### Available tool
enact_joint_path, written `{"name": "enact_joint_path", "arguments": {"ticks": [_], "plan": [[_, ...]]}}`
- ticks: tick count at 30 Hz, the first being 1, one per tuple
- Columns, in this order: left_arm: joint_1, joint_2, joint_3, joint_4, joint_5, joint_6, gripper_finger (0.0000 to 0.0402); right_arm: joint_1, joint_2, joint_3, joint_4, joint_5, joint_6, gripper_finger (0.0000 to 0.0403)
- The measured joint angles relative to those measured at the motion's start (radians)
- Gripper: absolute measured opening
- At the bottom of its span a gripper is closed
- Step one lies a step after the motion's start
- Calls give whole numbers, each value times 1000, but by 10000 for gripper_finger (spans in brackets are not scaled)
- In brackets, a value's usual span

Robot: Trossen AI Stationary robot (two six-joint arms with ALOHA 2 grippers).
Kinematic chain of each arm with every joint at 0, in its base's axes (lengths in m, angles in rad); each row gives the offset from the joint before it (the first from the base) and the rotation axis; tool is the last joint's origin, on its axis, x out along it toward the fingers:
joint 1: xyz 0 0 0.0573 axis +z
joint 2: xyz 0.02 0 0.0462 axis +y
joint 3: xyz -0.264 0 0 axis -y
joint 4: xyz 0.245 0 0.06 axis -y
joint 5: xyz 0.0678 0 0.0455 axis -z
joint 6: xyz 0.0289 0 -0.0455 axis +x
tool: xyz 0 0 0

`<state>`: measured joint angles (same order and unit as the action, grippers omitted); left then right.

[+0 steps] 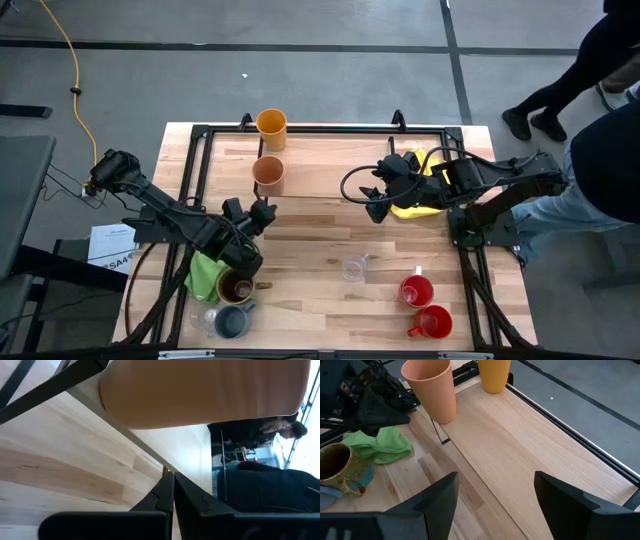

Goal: Stack small to large cups/mugs on shelf
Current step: Put the orange cup on the shelf

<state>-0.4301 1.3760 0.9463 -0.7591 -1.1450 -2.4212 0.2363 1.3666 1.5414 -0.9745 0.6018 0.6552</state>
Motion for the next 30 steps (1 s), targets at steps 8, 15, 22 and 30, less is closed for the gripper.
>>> {"name": "enact_joint_path", "arguments": {"ticks": [8, 15, 22, 30], "plan": [[79, 0, 0, -1, -3, 11, 0, 0, 0, 0, 0, 8, 0, 252], [132, 0, 0, -1, 6, 38, 0, 0, 0, 0, 0, 8, 0, 252], [181, 0, 0, -2, 19, 61, 0, 0, 0, 0, 0, 8, 0, 252], [246, 0, 0, 0, 18, 66, 0, 0, 0, 0, 0, 8, 0, 252]]}}
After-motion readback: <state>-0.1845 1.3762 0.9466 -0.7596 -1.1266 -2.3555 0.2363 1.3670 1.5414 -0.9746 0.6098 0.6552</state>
